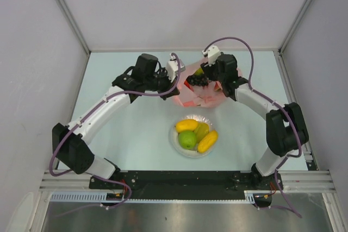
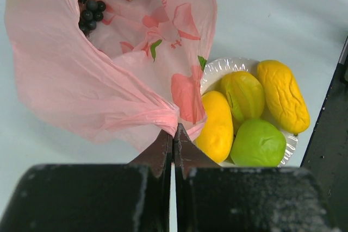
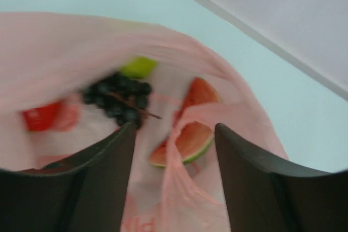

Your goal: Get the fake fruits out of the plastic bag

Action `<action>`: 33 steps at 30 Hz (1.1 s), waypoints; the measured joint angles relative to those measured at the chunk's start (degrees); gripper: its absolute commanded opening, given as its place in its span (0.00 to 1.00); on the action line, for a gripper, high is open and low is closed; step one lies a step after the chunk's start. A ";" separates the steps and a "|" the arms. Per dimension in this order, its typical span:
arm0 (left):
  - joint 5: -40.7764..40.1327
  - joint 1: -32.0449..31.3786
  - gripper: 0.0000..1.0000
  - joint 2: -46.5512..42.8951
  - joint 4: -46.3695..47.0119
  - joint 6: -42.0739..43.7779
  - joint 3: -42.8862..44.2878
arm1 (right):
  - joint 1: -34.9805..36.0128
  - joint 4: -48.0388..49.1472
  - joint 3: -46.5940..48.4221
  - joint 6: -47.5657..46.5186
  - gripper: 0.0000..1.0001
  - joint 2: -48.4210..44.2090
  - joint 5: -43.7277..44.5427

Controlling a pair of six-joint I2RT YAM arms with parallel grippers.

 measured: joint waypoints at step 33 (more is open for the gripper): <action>0.20 0.00 0.00 4.02 -0.87 -0.87 4.09 | -8.63 1.84 10.88 8.13 0.61 18.58 -0.68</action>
